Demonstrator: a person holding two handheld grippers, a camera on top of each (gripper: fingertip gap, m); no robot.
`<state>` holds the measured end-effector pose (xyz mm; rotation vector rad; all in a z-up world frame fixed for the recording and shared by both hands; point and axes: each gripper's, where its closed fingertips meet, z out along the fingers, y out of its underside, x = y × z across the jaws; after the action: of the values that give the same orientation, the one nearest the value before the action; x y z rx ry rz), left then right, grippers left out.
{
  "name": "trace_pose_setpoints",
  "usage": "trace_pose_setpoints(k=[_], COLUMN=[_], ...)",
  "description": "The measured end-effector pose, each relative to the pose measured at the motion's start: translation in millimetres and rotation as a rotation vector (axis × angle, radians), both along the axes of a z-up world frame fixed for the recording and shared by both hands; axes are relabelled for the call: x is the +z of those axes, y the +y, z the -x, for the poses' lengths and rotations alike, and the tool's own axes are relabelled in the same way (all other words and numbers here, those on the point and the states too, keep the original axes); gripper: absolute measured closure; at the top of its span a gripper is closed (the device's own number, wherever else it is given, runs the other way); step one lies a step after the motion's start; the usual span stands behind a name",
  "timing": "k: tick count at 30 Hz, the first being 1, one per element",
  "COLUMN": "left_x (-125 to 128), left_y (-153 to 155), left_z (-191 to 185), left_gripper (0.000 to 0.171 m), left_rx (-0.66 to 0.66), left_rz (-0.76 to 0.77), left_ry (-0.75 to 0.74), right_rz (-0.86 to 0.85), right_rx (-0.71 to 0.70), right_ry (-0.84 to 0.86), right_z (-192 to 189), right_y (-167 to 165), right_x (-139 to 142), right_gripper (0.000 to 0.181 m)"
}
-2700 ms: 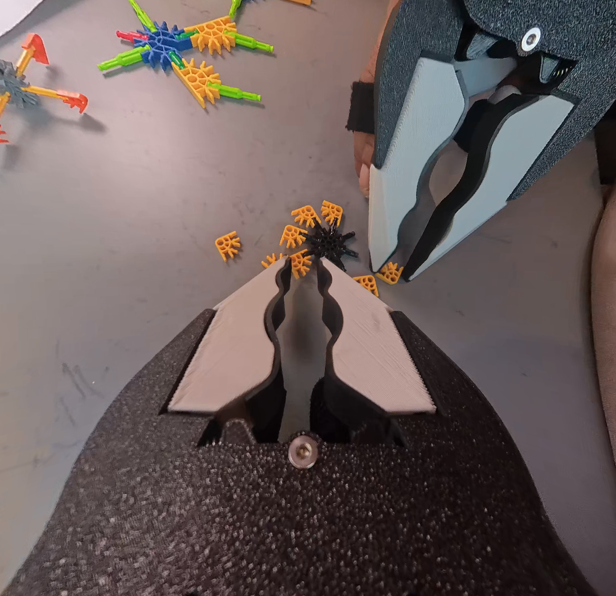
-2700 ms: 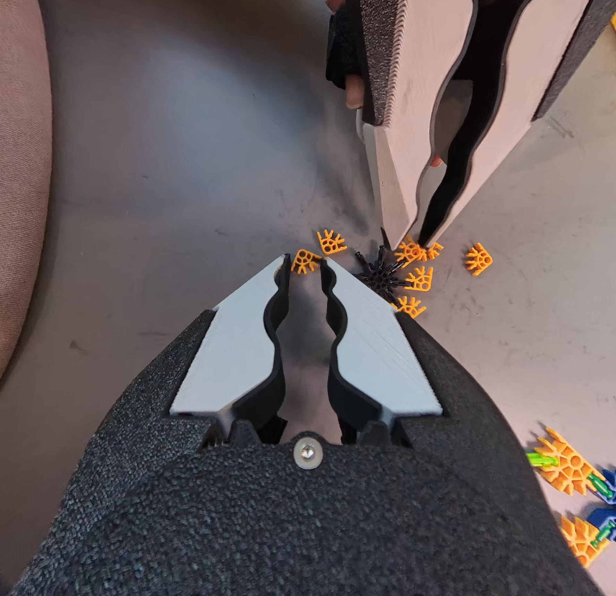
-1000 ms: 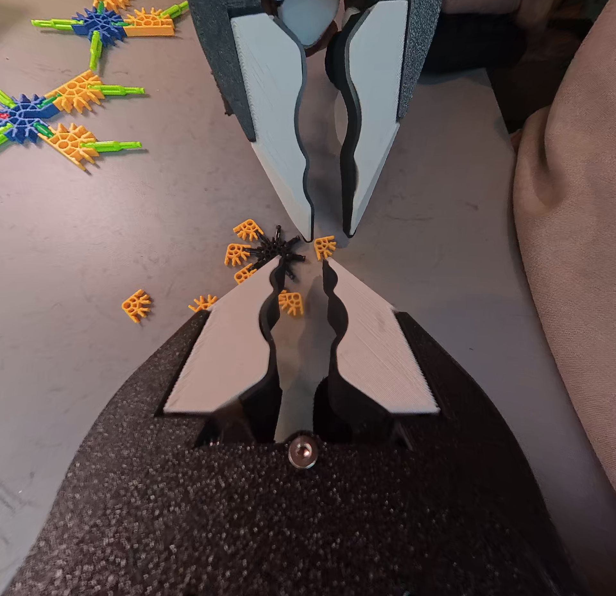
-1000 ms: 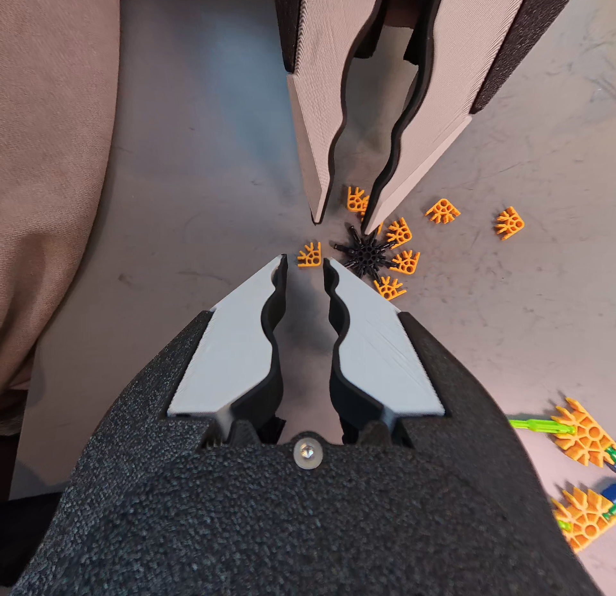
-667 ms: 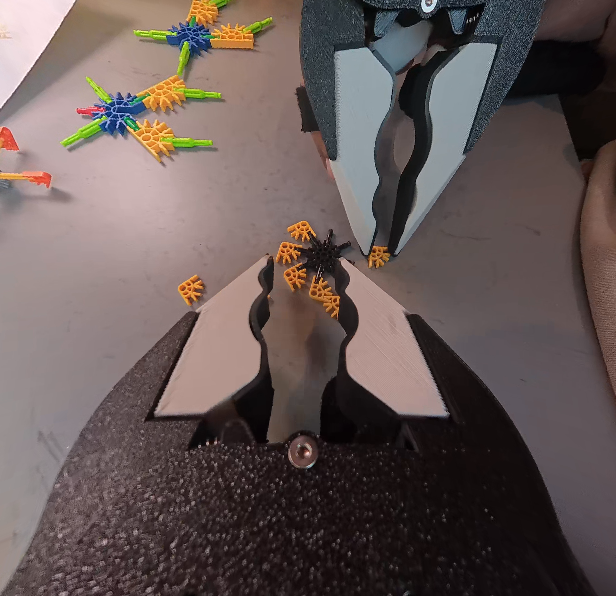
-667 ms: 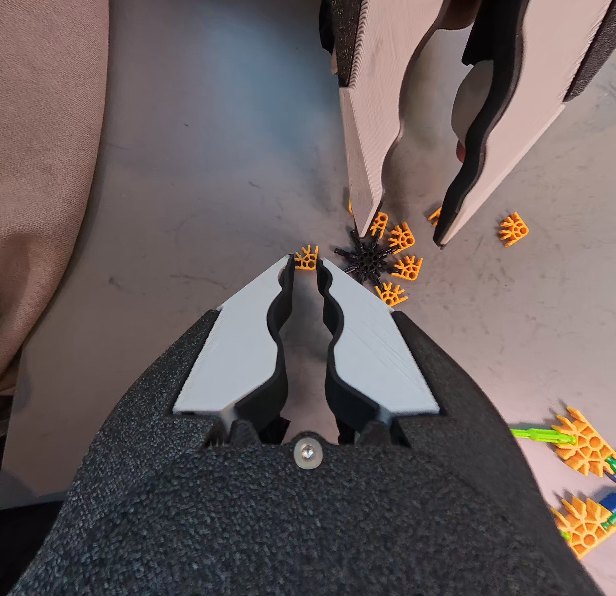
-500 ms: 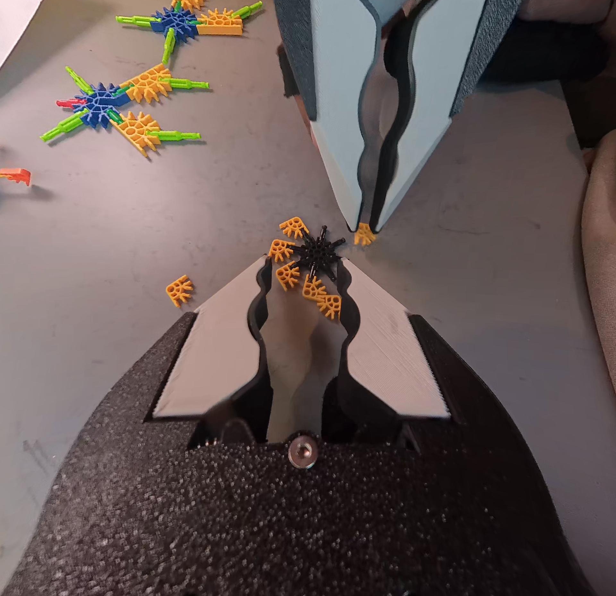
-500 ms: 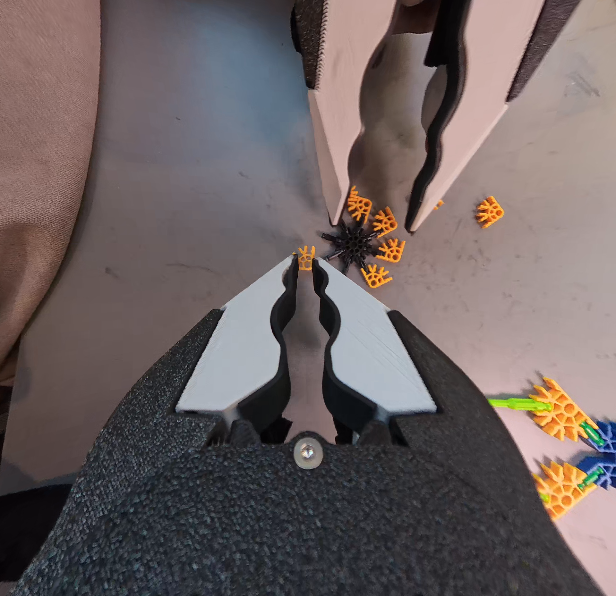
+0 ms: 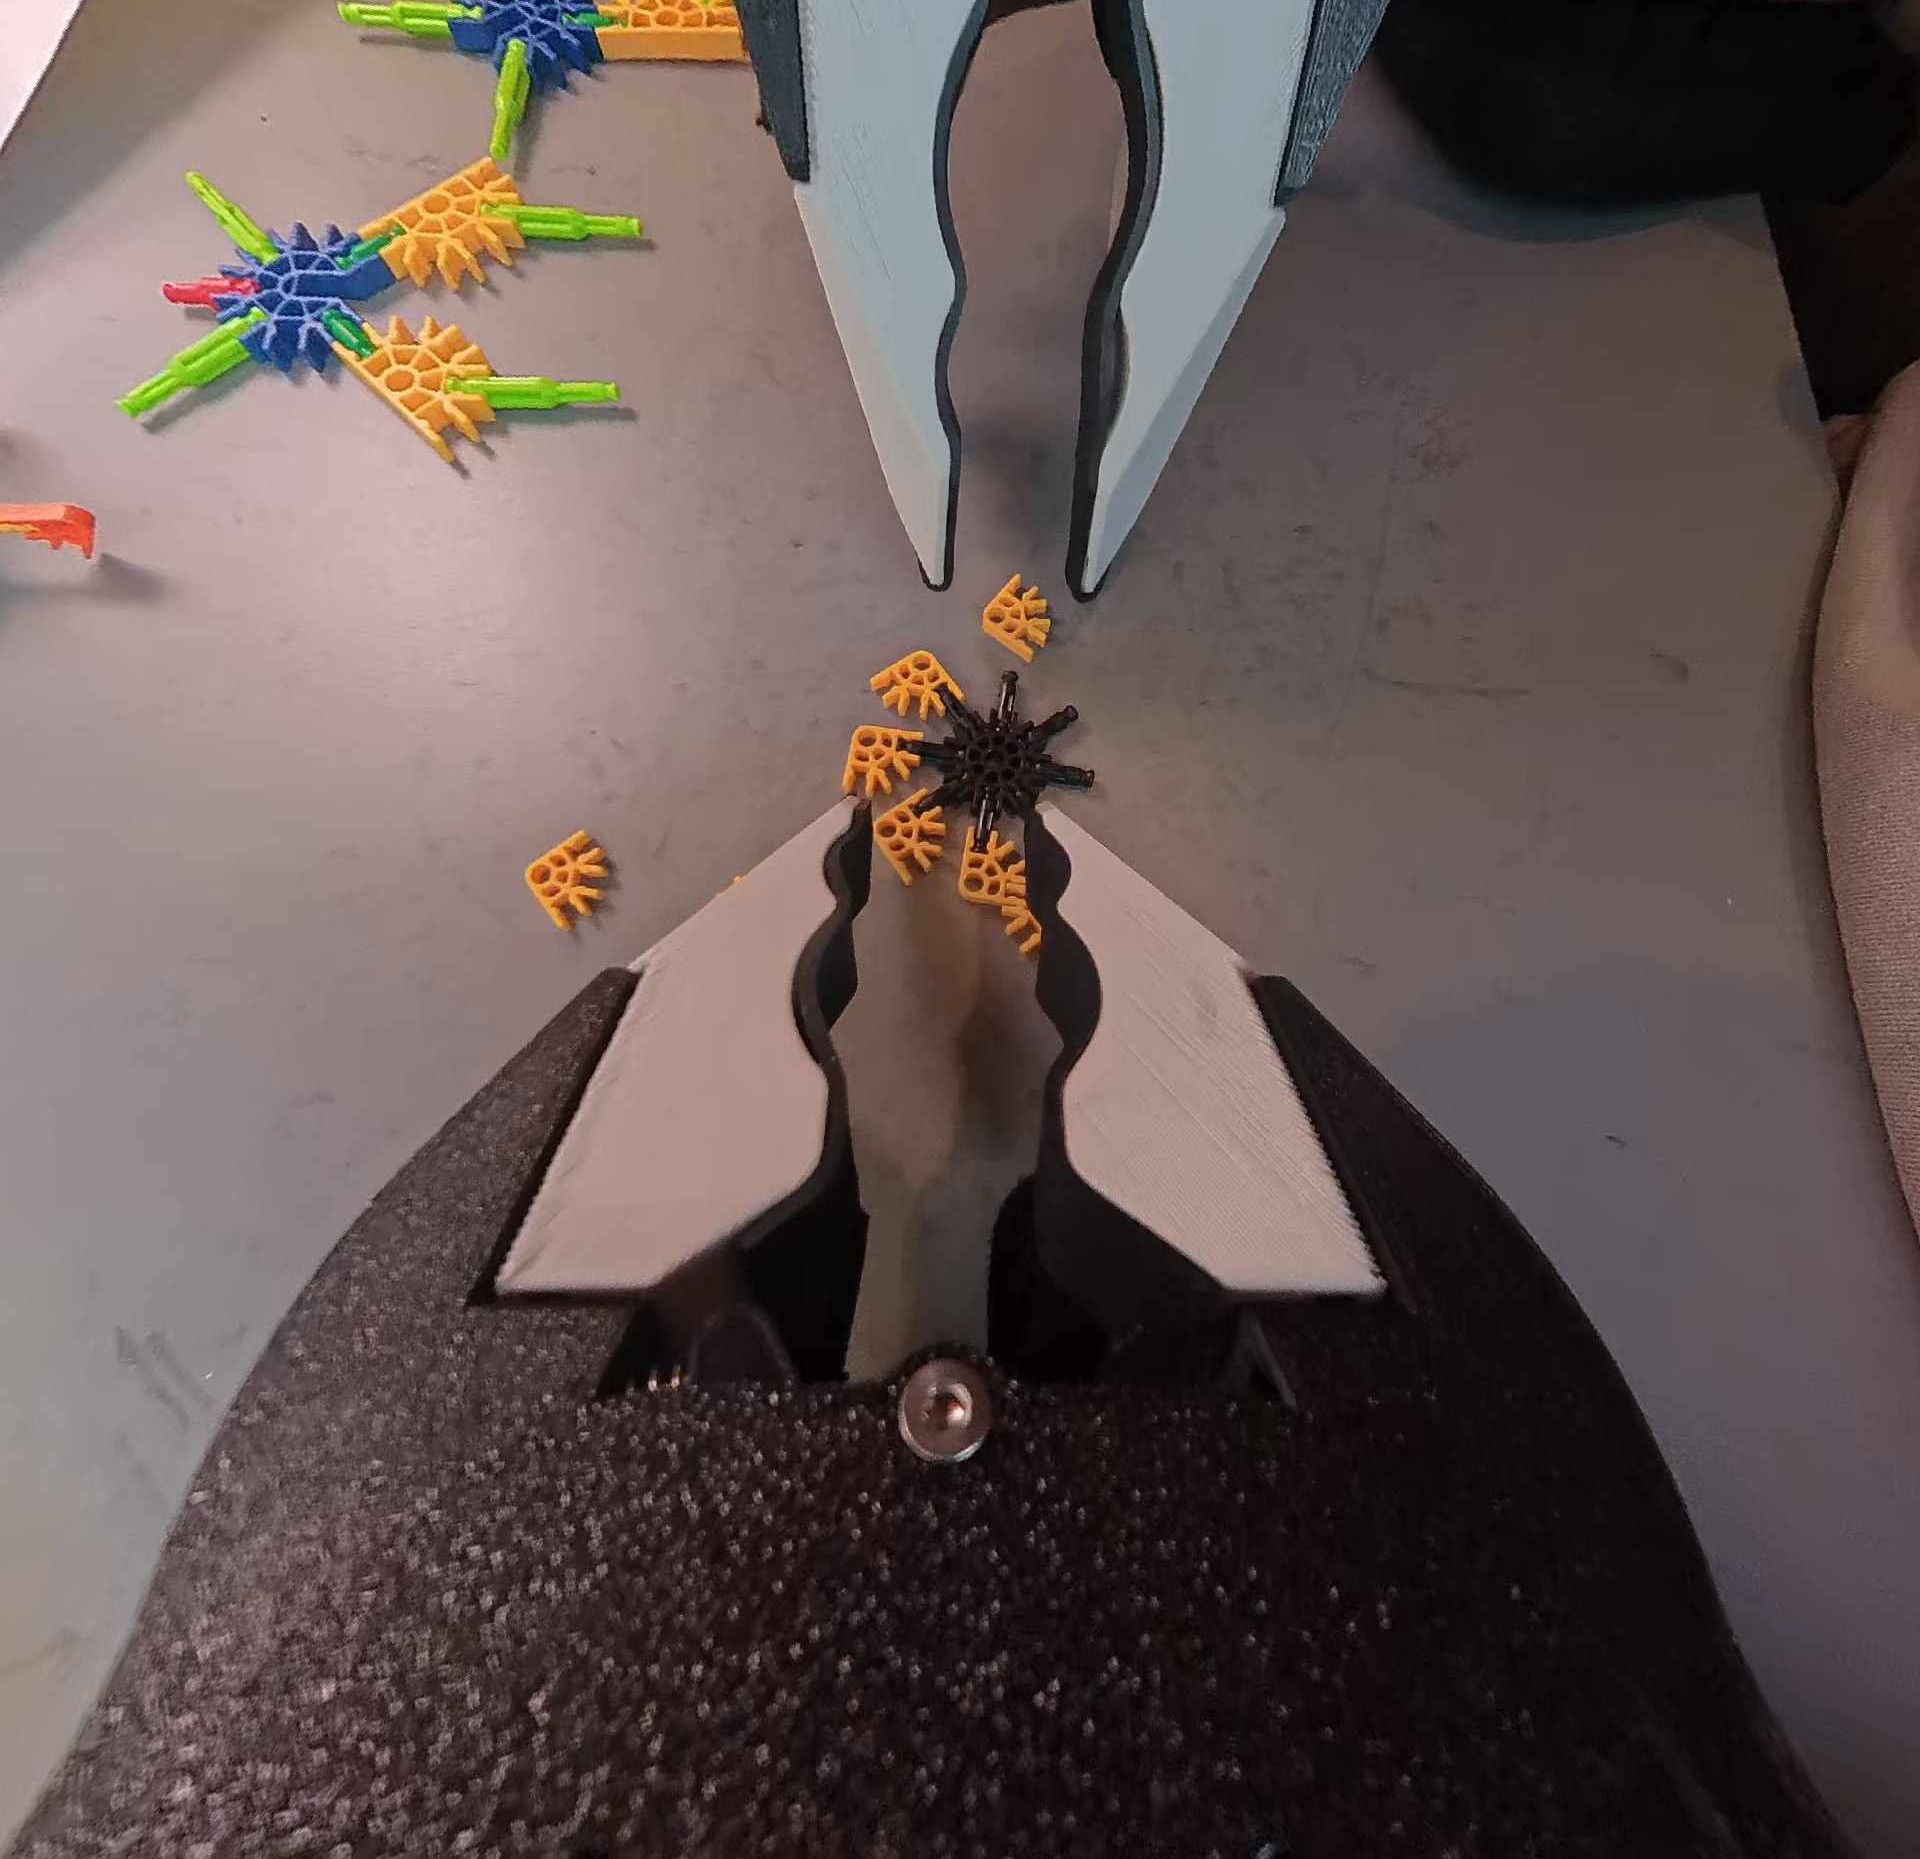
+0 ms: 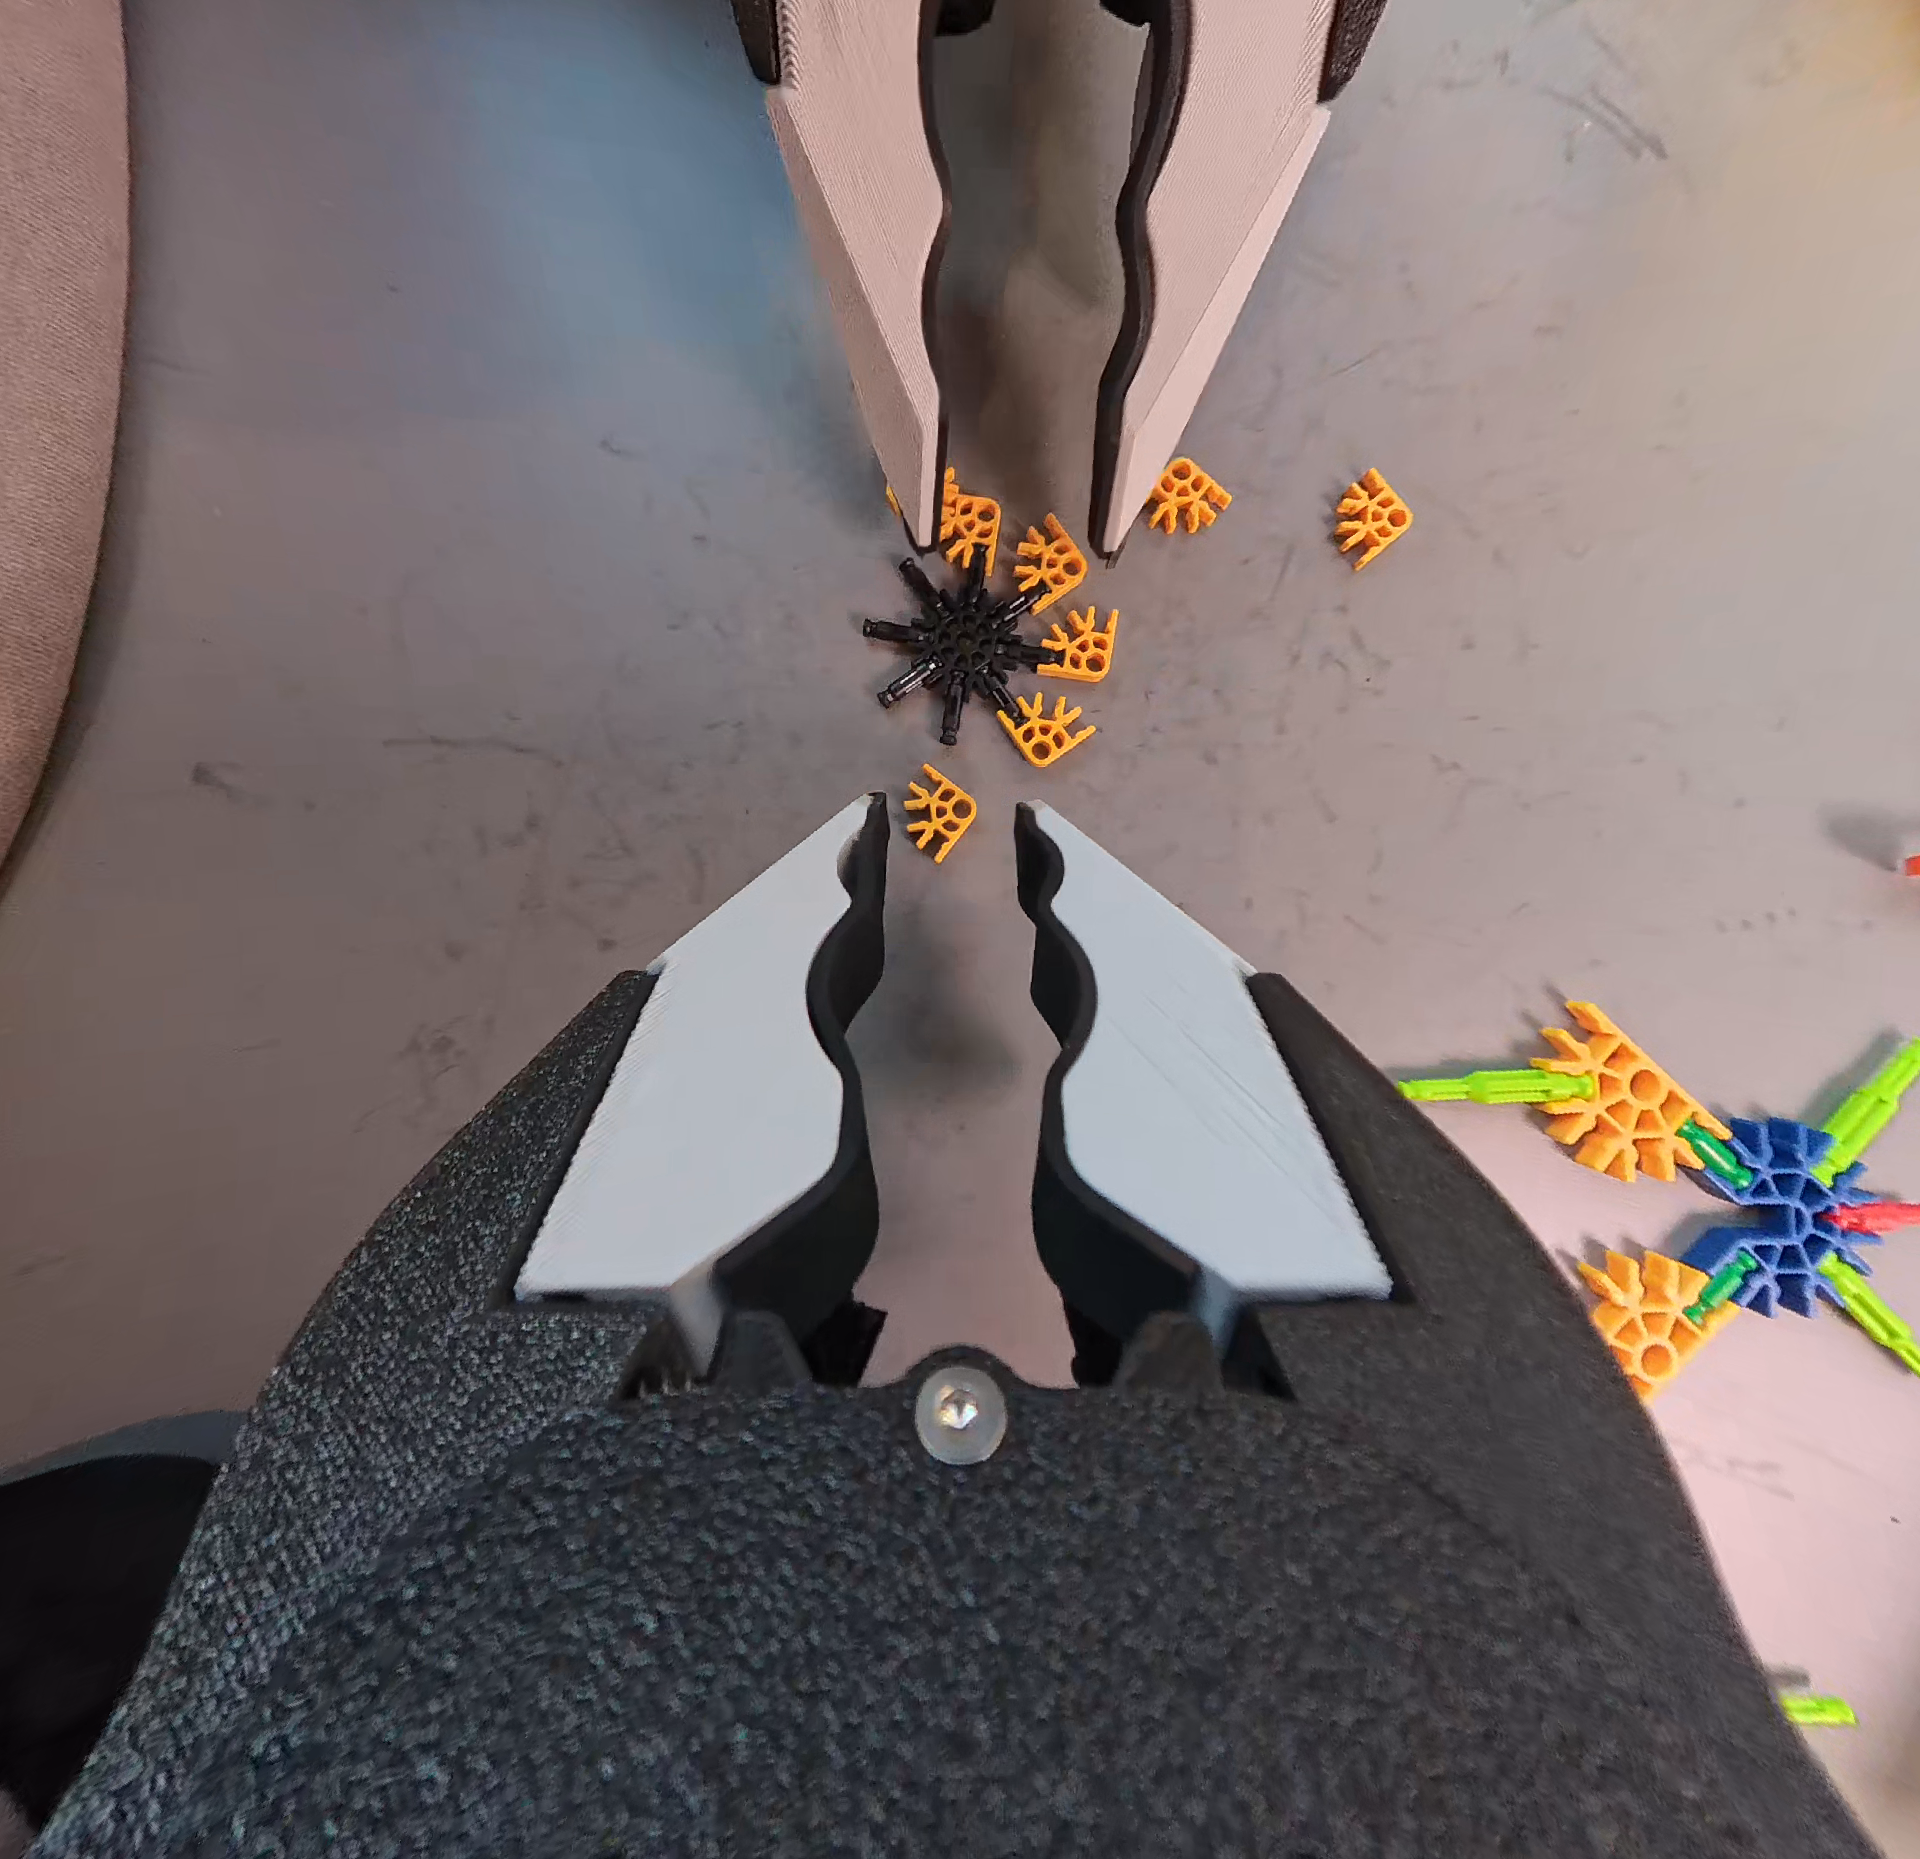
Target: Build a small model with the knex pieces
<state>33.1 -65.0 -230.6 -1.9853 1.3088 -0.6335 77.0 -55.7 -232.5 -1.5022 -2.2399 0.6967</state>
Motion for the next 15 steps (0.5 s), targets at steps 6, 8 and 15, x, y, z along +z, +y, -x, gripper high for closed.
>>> trace_pose_setpoints(k=[6,8,15], left_x=[-3.0,-4.0,-7.2], left_y=[3.7,3.0,-1.5], left_z=[-0.9,-1.3,-2.8], left_gripper=[0.135,0.134,0.134], left_rx=[0.016,0.013,-0.006], left_rz=[-0.021,-0.014,0.008], left_ry=[0.012,0.013,0.019], right_rz=[0.023,0.034,0.032], right_rx=[0.02,0.033,0.024], right_ry=[-0.039,-0.068,-0.042], right_z=[-2.8,-9.0,-5.4], right_y=[-5.3,-9.4,-7.3], right_x=[-8.4,-9.2,-5.7], right_gripper=[0.161,0.161,0.16])
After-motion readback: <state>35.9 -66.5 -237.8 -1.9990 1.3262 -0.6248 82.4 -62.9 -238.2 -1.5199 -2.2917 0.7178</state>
